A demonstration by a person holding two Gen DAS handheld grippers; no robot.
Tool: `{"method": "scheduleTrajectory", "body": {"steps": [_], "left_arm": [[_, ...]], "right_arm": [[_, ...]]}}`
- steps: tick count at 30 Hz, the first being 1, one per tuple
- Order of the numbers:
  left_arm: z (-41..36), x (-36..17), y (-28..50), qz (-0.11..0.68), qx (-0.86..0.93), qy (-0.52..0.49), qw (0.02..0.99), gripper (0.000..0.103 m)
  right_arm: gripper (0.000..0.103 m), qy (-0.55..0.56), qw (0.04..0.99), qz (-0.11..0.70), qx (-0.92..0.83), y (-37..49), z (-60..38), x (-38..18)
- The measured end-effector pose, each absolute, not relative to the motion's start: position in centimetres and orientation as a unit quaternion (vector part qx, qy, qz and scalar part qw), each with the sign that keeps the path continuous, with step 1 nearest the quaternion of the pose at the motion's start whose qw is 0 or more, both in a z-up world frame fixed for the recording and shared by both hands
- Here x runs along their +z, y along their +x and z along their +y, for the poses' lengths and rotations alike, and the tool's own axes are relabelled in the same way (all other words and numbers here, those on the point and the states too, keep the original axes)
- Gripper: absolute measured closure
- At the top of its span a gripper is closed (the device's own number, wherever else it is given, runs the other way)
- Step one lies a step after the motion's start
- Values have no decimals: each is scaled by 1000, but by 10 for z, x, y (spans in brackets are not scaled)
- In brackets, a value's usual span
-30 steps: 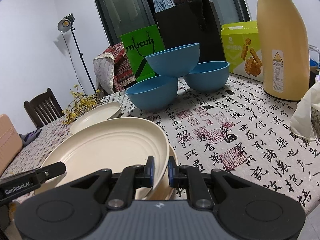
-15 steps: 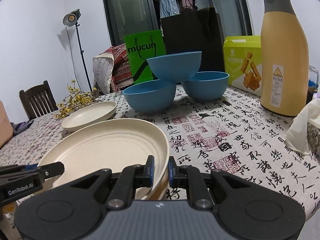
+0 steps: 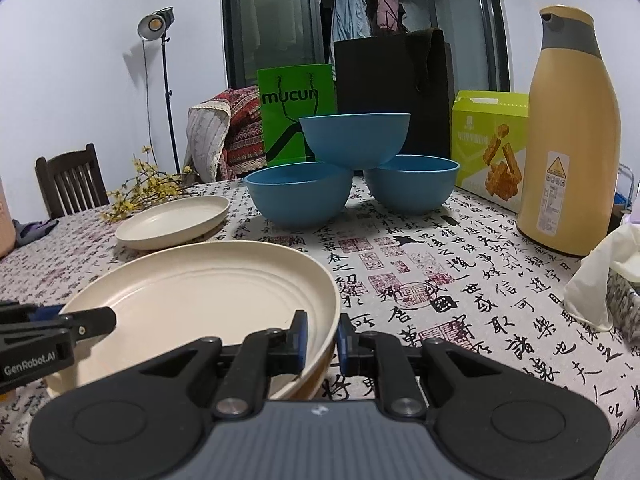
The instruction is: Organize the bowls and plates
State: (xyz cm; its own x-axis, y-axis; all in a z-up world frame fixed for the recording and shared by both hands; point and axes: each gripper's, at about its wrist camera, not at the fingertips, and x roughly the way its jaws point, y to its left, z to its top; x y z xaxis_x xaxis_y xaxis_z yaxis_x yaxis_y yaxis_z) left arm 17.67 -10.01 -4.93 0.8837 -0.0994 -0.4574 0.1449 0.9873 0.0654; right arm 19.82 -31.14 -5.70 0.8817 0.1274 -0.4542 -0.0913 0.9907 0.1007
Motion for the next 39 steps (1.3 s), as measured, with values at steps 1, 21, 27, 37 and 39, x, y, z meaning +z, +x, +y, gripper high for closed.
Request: {"method": "scheduleTrajectory", "body": {"steps": [1,21,27,37,39], "left_arm": [[-102,-50,176,230,-61,56,970,77],[-83,-41,171,202,-41,4,979,11],[-57,-31,168,185,-19,-32,982,0],[-32,-43,174,198,3,-57,979,0],[-32,-43,173,193,0,-57,980,0]], "right_arm": [[88,36,969,236,56,198,-311,-58],[40,94,970,213,65,203,-327,-57],[0,119,977,160,80,205,-337,-47],[0,138,971,178,84,229,-334,-61],[0,142,972,168,83,226,-335,-61]]}}
